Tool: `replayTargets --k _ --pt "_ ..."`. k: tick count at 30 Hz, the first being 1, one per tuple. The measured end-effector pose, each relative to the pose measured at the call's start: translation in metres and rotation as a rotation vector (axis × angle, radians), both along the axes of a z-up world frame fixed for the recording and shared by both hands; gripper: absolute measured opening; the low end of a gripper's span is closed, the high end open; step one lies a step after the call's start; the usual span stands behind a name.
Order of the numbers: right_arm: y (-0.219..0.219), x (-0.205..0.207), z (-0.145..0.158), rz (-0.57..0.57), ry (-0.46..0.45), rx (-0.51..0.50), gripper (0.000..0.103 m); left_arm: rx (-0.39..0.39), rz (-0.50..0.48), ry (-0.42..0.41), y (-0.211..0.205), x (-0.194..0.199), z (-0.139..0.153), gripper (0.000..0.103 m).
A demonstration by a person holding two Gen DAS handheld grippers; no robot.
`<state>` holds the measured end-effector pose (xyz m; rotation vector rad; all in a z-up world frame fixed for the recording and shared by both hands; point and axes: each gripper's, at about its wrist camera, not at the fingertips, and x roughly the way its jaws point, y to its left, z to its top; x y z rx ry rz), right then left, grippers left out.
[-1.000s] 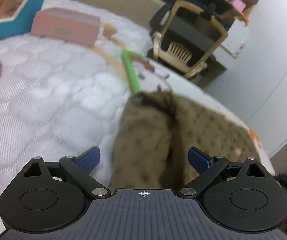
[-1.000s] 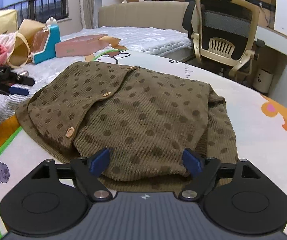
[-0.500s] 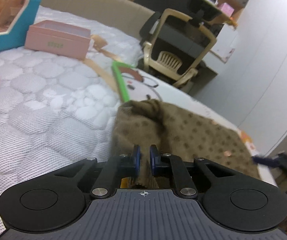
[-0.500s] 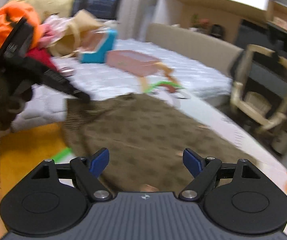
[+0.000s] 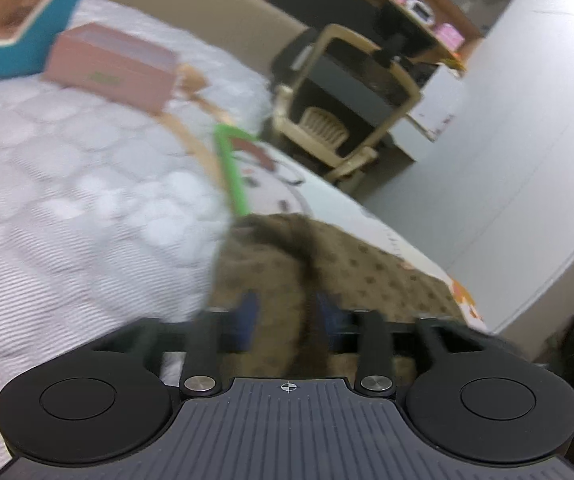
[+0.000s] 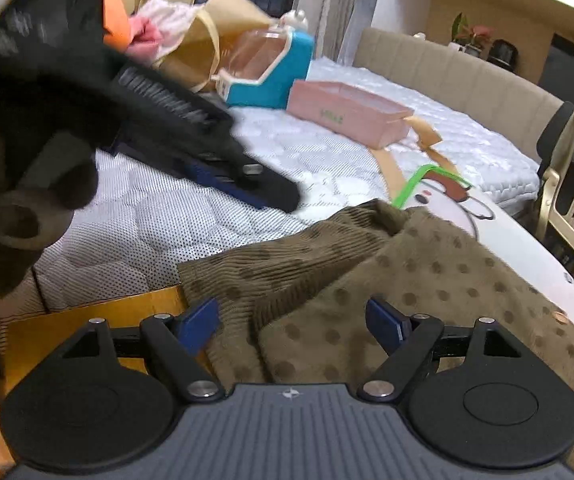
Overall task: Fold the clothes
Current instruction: 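Grasp the dress edge with the left gripper while the right gripper grasps the hem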
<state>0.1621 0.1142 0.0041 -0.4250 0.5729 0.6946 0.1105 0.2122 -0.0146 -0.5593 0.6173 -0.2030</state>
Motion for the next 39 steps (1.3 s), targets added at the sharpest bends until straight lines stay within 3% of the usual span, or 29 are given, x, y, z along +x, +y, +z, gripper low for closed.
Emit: replayTargets --k 5,9,11,12,15,16,22,26,30,31,32,33,34,39 --pt "-0.032 -0.013 0.006 -0.060 -0.016 0.011 0.083 -0.015 -0.013 0.077 0.003 0.001 -0.022 0.056" --pt "-0.054 -0.015 0.001 -0.116 0.010 0.026 0.083 0.051 -0.058 0.088 -0.016 0.011 -0.028 0.055" --pt "-0.060 -0.019 -0.001 -0.125 0.013 0.029 0.083 0.081 -0.046 0.101 -0.020 0.015 -0.033 0.045" --pt "-0.061 -0.020 -0.002 -0.124 0.011 0.030 0.083 0.091 -0.034 0.101 -0.020 0.015 -0.033 0.030" --pt "-0.056 -0.024 -0.002 -0.102 -0.011 0.027 0.083 0.131 0.004 0.076 -0.020 0.012 -0.025 0.009" --pt "-0.052 -0.026 -0.002 -0.090 -0.024 0.024 0.083 0.138 0.001 0.056 -0.020 0.010 -0.019 0.008" --pt "-0.001 -0.020 -0.005 0.021 -0.048 0.001 0.085 -0.030 -0.106 0.026 -0.022 0.024 -0.001 0.007" --pt "0.033 0.000 -0.019 -0.016 -0.078 -0.070 0.084 -0.105 -0.165 0.012 -0.032 0.040 0.004 0.007" --pt "0.030 0.018 -0.020 -0.064 -0.096 -0.060 0.043 -0.103 -0.188 -0.016 -0.040 0.045 0.010 0.007" --pt "0.024 0.019 -0.017 -0.073 -0.083 -0.031 0.037 -0.103 -0.179 -0.027 -0.039 0.044 0.012 0.012" --pt "0.018 0.020 -0.014 -0.083 -0.069 -0.002 0.024 -0.104 -0.159 -0.037 -0.034 0.043 0.013 0.015" --pt "0.013 0.020 -0.010 -0.094 -0.065 0.024 0.020 -0.107 -0.135 -0.043 -0.029 0.041 0.014 0.028" --pt "0.008 0.019 -0.005 -0.106 -0.069 0.048 0.020 -0.113 -0.108 -0.041 -0.023 0.039 0.014 0.046" --pt "-0.014 0.015 0.010 -0.135 -0.078 0.113 0.018 -0.174 -0.054 0.039 -0.005 0.039 -0.005 0.077"
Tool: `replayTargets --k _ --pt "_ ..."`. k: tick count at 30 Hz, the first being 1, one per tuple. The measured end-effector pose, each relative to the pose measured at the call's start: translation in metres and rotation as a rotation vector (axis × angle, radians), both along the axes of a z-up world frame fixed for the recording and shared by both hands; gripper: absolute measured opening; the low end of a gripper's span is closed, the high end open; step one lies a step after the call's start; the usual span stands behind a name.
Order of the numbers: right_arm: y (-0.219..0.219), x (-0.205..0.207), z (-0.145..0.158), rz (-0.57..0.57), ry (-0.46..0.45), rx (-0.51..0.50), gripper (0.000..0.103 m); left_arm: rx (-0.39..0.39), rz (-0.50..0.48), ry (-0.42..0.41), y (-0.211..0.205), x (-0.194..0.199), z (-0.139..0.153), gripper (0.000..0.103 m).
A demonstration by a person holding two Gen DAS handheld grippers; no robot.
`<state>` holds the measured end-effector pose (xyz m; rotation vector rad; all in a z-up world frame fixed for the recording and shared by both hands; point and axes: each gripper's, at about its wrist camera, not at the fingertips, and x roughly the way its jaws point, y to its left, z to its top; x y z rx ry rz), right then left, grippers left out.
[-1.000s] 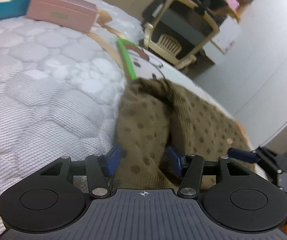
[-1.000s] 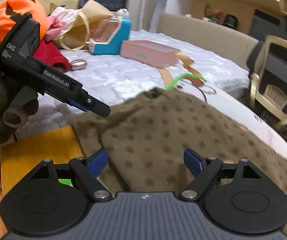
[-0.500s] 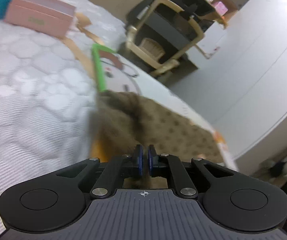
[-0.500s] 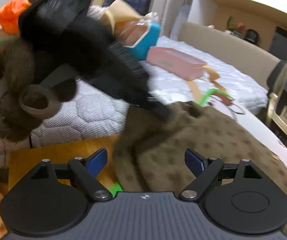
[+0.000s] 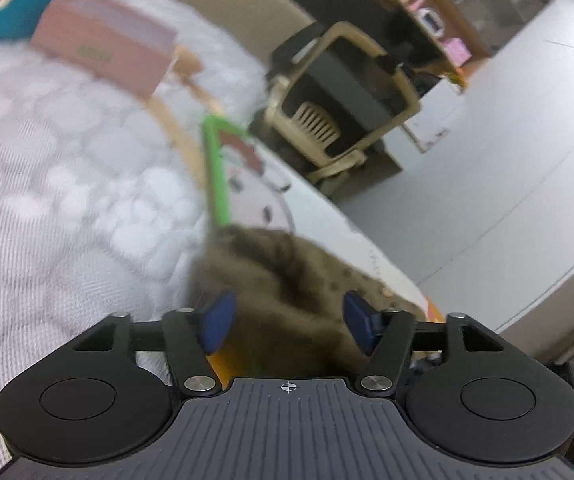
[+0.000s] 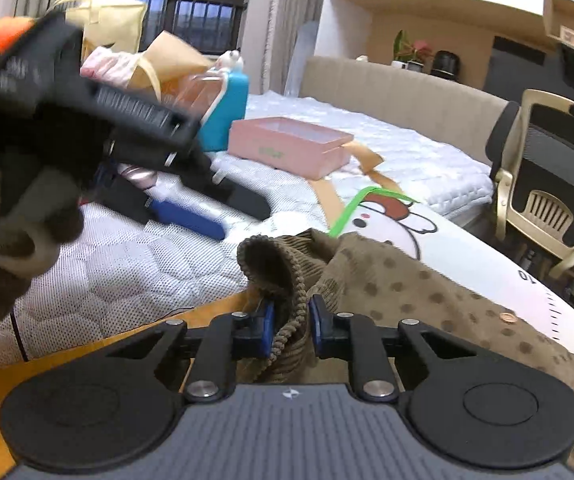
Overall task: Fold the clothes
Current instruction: 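Grasp the dress edge with the left gripper while the right gripper grasps the hem, then lift the dress with both grippers and fold it over lengthwise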
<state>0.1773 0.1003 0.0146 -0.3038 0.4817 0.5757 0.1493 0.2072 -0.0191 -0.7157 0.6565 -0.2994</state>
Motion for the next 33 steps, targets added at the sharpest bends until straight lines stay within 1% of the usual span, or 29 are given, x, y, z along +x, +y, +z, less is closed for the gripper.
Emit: replayTargets --k 1,3,5,7,8,9,11,13,14,15,16,17,18,19,20,21,22,24,25,27,28,31,32,33 --pt "-0.002 -0.001 0.000 0.004 -0.001 0.001 0.018 -0.017 -0.003 0.019 0.000 0.002 -0.005 0.082" --pt "-0.003 -0.003 -0.003 0.016 0.000 -0.002 0.018 -0.064 -0.026 0.044 -0.007 0.010 -0.015 0.081" --pt "-0.002 -0.007 -0.006 0.028 0.002 -0.010 0.019 -0.088 -0.043 0.054 -0.018 0.021 -0.021 0.071" --pt "0.001 -0.014 -0.005 0.037 -0.018 -0.027 0.036 -0.101 -0.059 0.057 -0.029 0.030 -0.022 0.040" --pt "0.002 -0.019 -0.004 0.041 -0.040 -0.037 0.055 -0.099 -0.064 0.049 -0.032 0.031 -0.019 0.035" --pt "0.003 -0.024 -0.004 0.046 -0.064 -0.043 0.066 -0.097 -0.068 0.042 -0.035 0.033 -0.015 0.034" --pt "0.009 -0.031 -0.005 0.057 -0.108 -0.066 0.070 -0.094 -0.076 0.028 -0.039 0.035 -0.008 0.034" --pt "0.019 -0.024 -0.012 0.042 -0.139 -0.118 0.076 -0.097 -0.080 0.016 -0.041 0.033 -0.002 0.034" --pt "0.024 -0.019 -0.016 0.030 -0.153 -0.148 0.076 -0.096 -0.088 0.010 -0.043 0.032 0.001 0.034" --pt "0.030 -0.014 -0.020 0.018 -0.167 -0.178 0.075 -0.094 -0.098 0.003 -0.045 0.032 0.004 0.034" --pt "0.035 -0.008 -0.025 0.006 -0.181 -0.207 0.071 -0.091 -0.107 -0.005 -0.045 0.030 0.006 0.036" --pt "0.037 -0.002 -0.026 -0.008 -0.176 -0.214 0.048 -0.088 -0.112 -0.013 -0.045 0.029 0.008 0.038" --pt "0.035 0.005 -0.026 -0.022 -0.153 -0.198 0.034 -0.089 -0.110 -0.024 -0.043 0.027 0.010 0.046" --pt "0.031 0.010 -0.024 -0.035 -0.127 -0.170 0.031 -0.098 -0.092 -0.040 -0.036 0.024 0.012 0.052" --pt "0.026 0.012 -0.021 -0.045 -0.112 -0.140 0.027 -0.107 -0.065 -0.056 -0.027 0.020 0.015 0.055" --pt "0.022 0.012 -0.018 -0.053 -0.116 -0.130 0.023 -0.114 -0.032 -0.069 -0.018 0.017 0.018 0.066" --pt "0.018 0.011 -0.016 -0.058 -0.122 -0.127 0.022 -0.115 0.011 -0.074 -0.008 0.014 0.019 0.079" --pt "0.012 0.009 -0.013 -0.059 -0.128 -0.120 0.019 -0.129 0.081 -0.058 0.009 0.013 0.017 0.085" --pt "0.011 0.007 -0.012 -0.056 -0.127 -0.118 0.019 -0.144 0.093 -0.036 0.012 0.017 0.012 0.087" --pt "0.009 0.005 -0.013 -0.045 -0.128 -0.112 0.018 -0.165 0.075 0.010 0.010 0.031 0.001 0.093" --pt "0.008 0.005 -0.014 -0.040 -0.127 -0.108 0.017 -0.167 0.065 0.029 0.007 0.038 -0.003 0.094" --pt "0.001 0.002 -0.012 -0.032 -0.122 -0.075 0.014 -0.119 0.025 0.056 -0.018 0.063 -0.003 0.093" --pt "-0.004 0.001 -0.008 -0.033 -0.123 -0.057 0.013 -0.104 0.012 0.066 -0.026 0.072 -0.003 0.092" --pt "-0.010 0.000 -0.003 -0.034 -0.127 -0.037 0.012 -0.088 -0.002 0.075 -0.034 0.080 -0.003 0.088"
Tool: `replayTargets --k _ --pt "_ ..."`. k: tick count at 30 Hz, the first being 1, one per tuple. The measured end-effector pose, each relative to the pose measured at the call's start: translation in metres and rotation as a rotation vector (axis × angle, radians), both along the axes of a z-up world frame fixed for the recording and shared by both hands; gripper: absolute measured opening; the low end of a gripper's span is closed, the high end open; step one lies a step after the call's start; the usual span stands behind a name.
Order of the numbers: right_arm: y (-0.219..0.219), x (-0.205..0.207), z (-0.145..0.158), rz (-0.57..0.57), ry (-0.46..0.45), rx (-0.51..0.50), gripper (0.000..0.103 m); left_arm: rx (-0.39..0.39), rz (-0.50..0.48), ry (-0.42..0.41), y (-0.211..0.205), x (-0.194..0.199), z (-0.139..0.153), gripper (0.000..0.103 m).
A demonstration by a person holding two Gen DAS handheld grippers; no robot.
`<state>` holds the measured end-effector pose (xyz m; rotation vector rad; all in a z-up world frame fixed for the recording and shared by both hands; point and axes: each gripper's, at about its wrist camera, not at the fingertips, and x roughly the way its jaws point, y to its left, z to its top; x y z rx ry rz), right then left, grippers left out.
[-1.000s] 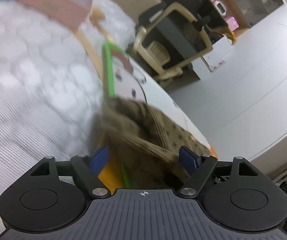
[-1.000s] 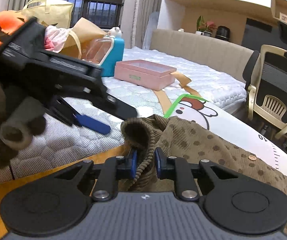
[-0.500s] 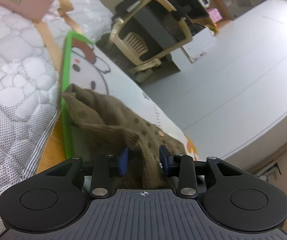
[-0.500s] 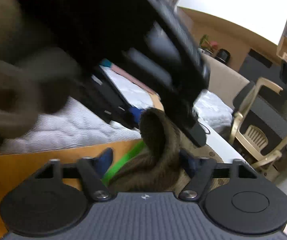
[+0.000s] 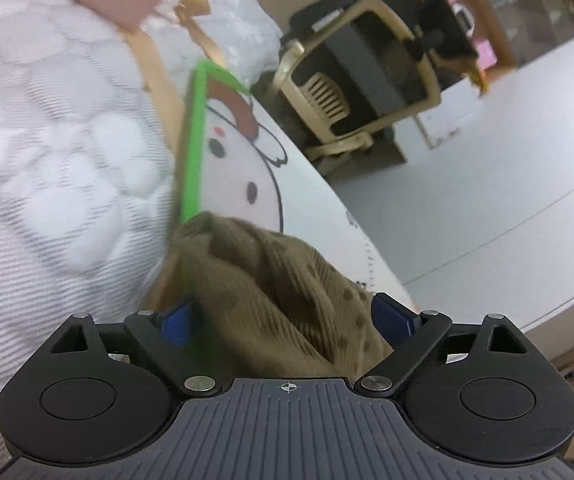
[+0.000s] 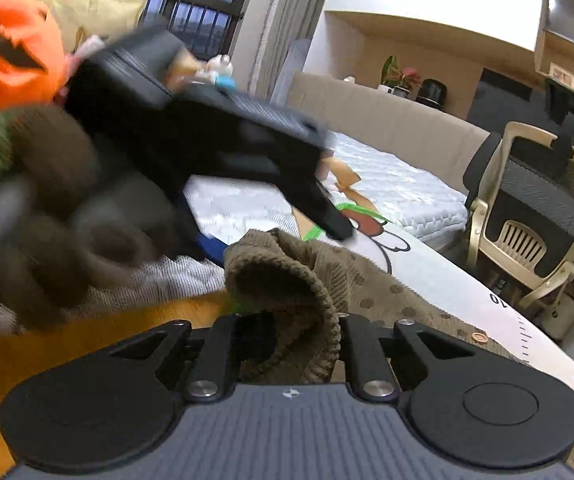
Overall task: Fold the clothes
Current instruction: 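Lift the dress with both grippers and fold it over lengthwise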
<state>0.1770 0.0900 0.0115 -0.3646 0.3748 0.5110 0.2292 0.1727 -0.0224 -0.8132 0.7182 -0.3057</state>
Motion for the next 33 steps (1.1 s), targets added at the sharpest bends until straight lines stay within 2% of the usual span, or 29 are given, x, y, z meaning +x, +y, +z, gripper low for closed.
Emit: replayTargets --k 1,2,5,6,7,9,12,15,17,19,21,23,25,27,33 --pt "-0.009 -0.003 0.007 -0.006 -0.014 0.022 0.010 0.013 -0.015 -0.006 -0.009 0.007 0.005 0.087" --pt "-0.020 -0.008 0.015 -0.018 -0.037 0.045 0.008 0.022 -0.037 -0.045 -0.020 0.011 0.021 0.088" --pt "-0.069 -0.023 0.044 -0.083 -0.108 0.140 0.007 0.047 -0.179 -0.223 -0.069 0.017 0.075 0.093" --pt "-0.088 -0.030 0.053 -0.117 -0.128 0.171 0.007 0.033 -0.233 -0.257 -0.089 0.021 0.087 0.094" --pt "-0.111 -0.035 0.060 -0.162 -0.142 0.199 0.007 0.016 -0.294 -0.280 -0.109 0.027 0.097 0.094" --pt "-0.153 -0.040 0.063 -0.265 -0.145 0.224 0.007 -0.005 -0.411 -0.266 -0.151 0.042 0.108 0.094" --pt "-0.212 -0.033 0.040 -0.436 -0.059 0.233 0.007 0.059 -0.483 -0.308 -0.188 0.041 0.129 0.094" --pt "-0.251 -0.020 0.011 -0.553 0.051 0.207 0.007 0.193 -0.451 -0.374 -0.191 0.027 0.146 0.098" --pt "-0.267 -0.017 0.001 -0.579 0.104 0.215 0.007 0.339 -0.395 -0.383 -0.183 0.014 0.144 0.099" --pt "-0.280 -0.021 0.003 -0.566 0.110 0.251 0.016 0.444 -0.376 -0.343 -0.180 0.007 0.127 0.099" --pt "-0.289 -0.030 0.013 -0.562 0.065 0.271 0.041 0.498 -0.378 -0.276 -0.180 0.004 0.104 0.099" --pt "-0.295 -0.045 0.026 -0.611 -0.035 0.246 0.050 0.503 -0.389 -0.198 -0.180 0.005 0.079 0.099" --pt "-0.297 -0.058 0.041 -0.648 -0.124 0.233 0.050 0.476 -0.410 -0.137 -0.176 0.006 0.056 0.099" --pt "-0.298 -0.064 0.058 -0.632 -0.179 0.256 0.050 0.451 -0.437 -0.113 -0.177 0.004 0.040 0.099" --pt "-0.274 0.015 0.071 -0.398 -0.008 0.394 0.050 0.476 -0.498 -0.127 -0.201 -0.002 0.025 0.099"
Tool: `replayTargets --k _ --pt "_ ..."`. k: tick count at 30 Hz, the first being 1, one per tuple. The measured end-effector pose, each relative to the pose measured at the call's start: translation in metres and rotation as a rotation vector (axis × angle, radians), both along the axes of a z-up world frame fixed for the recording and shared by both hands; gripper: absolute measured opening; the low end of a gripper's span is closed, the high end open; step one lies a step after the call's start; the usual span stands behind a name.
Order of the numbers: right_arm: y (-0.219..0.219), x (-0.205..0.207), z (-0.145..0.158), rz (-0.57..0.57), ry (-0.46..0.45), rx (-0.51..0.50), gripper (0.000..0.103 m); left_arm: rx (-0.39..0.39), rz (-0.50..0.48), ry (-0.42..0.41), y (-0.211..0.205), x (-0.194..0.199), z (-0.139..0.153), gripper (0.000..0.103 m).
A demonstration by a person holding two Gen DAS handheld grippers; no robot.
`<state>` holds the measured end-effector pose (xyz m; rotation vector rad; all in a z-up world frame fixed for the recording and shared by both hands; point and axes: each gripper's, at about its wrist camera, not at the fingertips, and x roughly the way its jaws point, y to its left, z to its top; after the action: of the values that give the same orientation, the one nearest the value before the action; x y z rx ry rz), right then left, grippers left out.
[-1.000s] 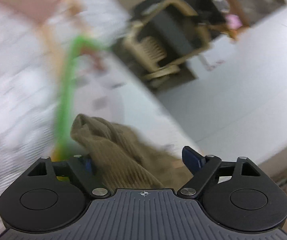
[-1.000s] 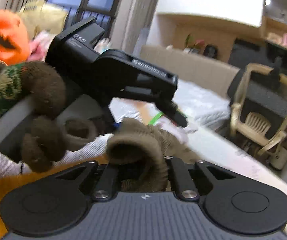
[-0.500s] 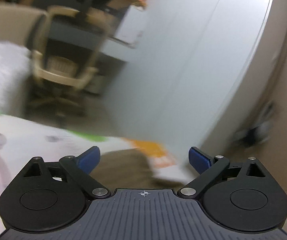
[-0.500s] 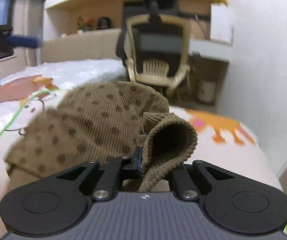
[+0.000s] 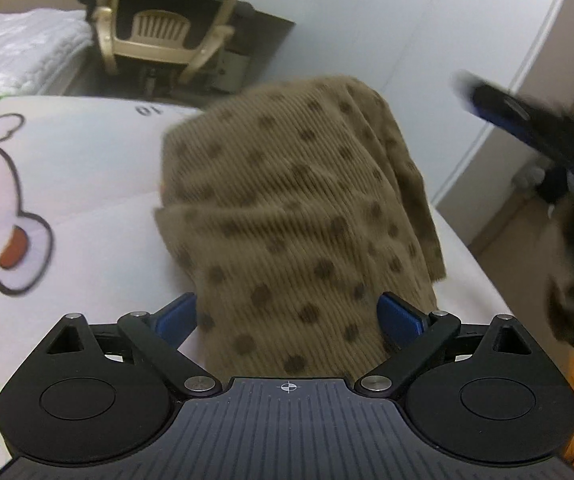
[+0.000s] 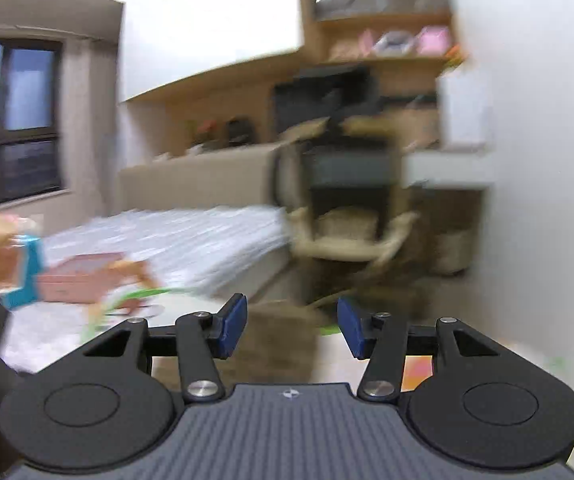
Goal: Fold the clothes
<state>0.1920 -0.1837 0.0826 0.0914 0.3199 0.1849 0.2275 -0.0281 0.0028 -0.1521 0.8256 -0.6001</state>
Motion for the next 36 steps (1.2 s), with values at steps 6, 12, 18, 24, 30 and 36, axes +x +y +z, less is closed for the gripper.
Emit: replayTargets --k 6,12,18,24,30,36 --pt "0.002 0.096 -0.072 -0.117 0.289 -0.166 0.050 0.024 -0.042 -0.056 0.003 -0.036 0.004 0.099" --pt "-0.032 0.058 -0.087 -0.165 0.305 -0.203 0.049 0.083 -0.080 -0.224 0.010 -0.058 0.014 0.099" --pt "0.008 -0.037 -0.069 -0.012 0.049 -0.542 0.049 -0.145 0.021 -0.019 0.039 -0.052 -0.010 0.094" --pt "0.053 -0.084 -0.108 0.085 -0.009 -0.880 0.049 -0.258 0.137 0.085 0.058 -0.044 -0.030 0.078" --pt "0.065 -0.047 -0.130 0.066 -0.023 -0.929 0.030 -0.345 0.188 0.190 0.057 -0.031 -0.050 0.061" --pt "0.058 -0.046 -0.100 -0.054 -0.130 -0.877 0.024 -0.412 0.175 0.148 0.066 -0.030 -0.038 0.044"
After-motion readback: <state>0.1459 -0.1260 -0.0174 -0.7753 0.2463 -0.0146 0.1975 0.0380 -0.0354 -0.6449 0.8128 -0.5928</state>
